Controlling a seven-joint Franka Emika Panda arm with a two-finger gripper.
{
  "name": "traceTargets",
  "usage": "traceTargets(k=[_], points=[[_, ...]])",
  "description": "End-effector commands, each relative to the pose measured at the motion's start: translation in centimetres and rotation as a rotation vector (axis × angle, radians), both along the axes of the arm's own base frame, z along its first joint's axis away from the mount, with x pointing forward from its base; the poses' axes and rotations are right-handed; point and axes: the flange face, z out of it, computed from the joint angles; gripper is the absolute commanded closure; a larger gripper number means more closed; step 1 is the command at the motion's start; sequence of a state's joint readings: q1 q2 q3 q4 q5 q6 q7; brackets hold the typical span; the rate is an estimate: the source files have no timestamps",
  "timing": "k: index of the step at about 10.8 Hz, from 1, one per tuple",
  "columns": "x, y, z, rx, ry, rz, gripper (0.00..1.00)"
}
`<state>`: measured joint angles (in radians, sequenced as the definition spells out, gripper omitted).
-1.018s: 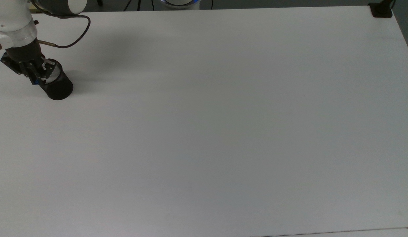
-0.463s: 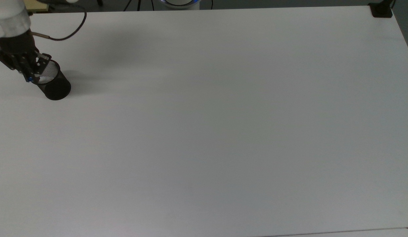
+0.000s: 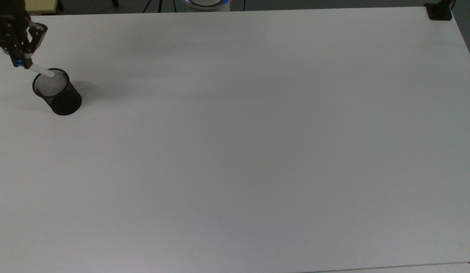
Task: Remove the marker
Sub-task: 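Lift the marker straight up out of the mesh cup, then carry the marker away from the cup and lower it to the table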
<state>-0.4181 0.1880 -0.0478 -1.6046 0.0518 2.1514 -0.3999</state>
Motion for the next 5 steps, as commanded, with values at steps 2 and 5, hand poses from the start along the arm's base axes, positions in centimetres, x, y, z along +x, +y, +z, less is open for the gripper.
traceTargets(k=[2, 5], points=[[1.2, 9.1, -1.4, 0.107, 0.176, 0.115, 0.86], [1.9, 13.7, -4.9, 0.150, 0.318, 0.156, 0.86]])
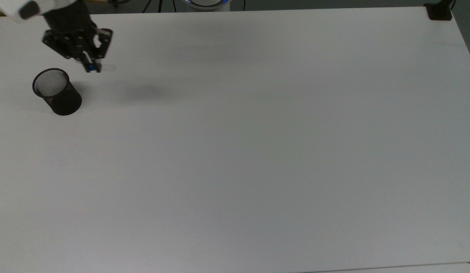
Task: Remove the marker
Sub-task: 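Carry the marker away from the cup and lower it to the table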
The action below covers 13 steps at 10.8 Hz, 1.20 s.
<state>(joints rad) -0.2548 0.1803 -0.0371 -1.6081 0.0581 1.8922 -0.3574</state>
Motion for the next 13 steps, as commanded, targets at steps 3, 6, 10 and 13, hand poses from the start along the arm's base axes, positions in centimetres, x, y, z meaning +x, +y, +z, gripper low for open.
traceTargets(k=[3, 6, 10, 13], points=[[1.2, 4.4, -8.8, 0.033, 0.202, 0.057, 0.83], [2.2, 5.9, -14.0, 0.042, 0.285, 0.084, 0.81], [3.1, 6.6, -14.8, 0.020, 0.286, 0.016, 0.00], [3.4, 12.5, -10.0, -0.037, 0.225, 0.036, 0.00]])
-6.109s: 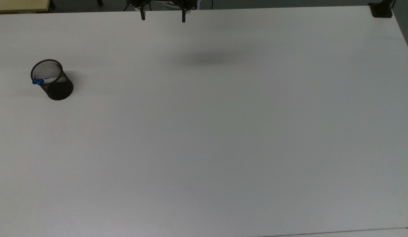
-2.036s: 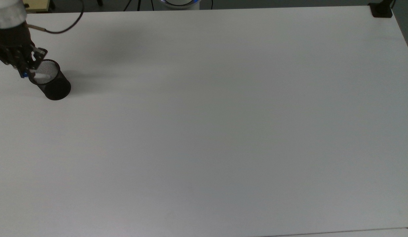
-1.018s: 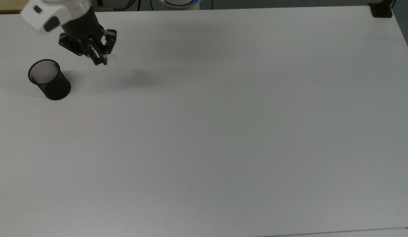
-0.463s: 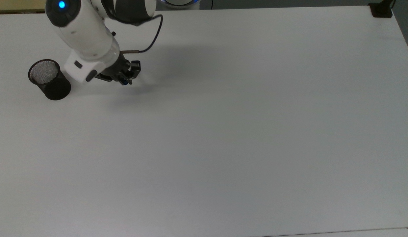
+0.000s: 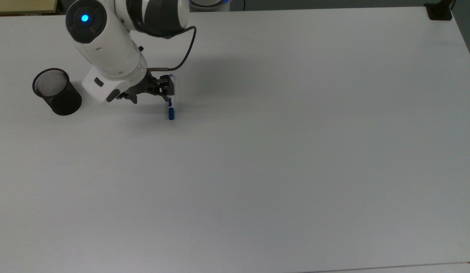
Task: Remove the marker
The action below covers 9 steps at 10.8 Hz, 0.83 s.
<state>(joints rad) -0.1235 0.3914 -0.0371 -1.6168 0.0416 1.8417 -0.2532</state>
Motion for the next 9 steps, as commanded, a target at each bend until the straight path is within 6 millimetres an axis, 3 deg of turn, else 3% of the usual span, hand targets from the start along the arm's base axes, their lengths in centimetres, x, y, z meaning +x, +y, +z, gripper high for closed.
traceTargets(k=[1, 2, 5, 8, 9], points=[[-0.6, 7.0, 6.6, -0.084, -0.080, 0.004, 0.00], [-1.3, 9.4, 8.8, -0.091, -0.094, -0.010, 0.00], [-5.6, 13.2, 16.0, -0.151, -0.084, 0.011, 0.00], [-9.4, 13.4, 21.9, -0.134, -0.132, 0.013, 0.00], [-9.7, 12.8, 22.3, -0.125, -0.139, -0.005, 0.00]])
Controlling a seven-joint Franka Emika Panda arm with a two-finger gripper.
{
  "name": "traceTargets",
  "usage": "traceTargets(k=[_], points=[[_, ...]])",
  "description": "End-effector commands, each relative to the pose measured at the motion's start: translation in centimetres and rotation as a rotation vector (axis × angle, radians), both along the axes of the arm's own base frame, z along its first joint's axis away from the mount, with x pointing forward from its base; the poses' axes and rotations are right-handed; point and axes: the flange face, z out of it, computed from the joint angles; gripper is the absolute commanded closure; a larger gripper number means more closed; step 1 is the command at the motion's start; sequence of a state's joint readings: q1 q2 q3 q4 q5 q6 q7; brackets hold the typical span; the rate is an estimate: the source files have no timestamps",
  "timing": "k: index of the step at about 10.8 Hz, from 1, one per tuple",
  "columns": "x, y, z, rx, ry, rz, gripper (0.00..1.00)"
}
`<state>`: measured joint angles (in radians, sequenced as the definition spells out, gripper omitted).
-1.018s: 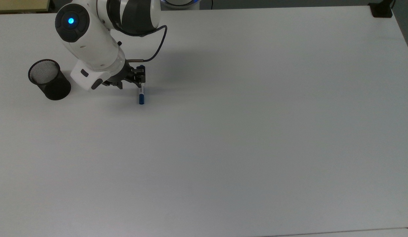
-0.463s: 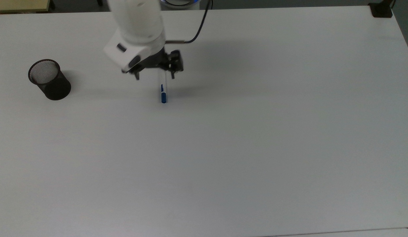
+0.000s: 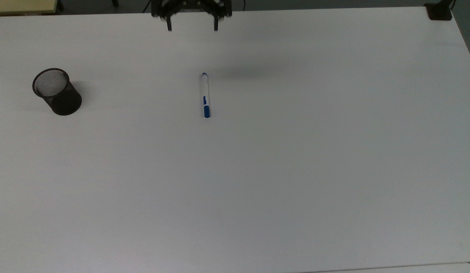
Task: Remove the marker
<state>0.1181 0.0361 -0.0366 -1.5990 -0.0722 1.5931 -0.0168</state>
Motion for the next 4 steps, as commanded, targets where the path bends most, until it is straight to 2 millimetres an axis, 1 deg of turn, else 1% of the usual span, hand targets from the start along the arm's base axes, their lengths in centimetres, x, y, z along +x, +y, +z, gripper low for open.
traceTargets(k=[1, 4], points=[[-2.19, -1.53, 1.98, 0.005, -0.029, -0.046, 0.00], [-2.13, -1.95, 2.10, 0.005, -0.031, -0.055, 0.00]])
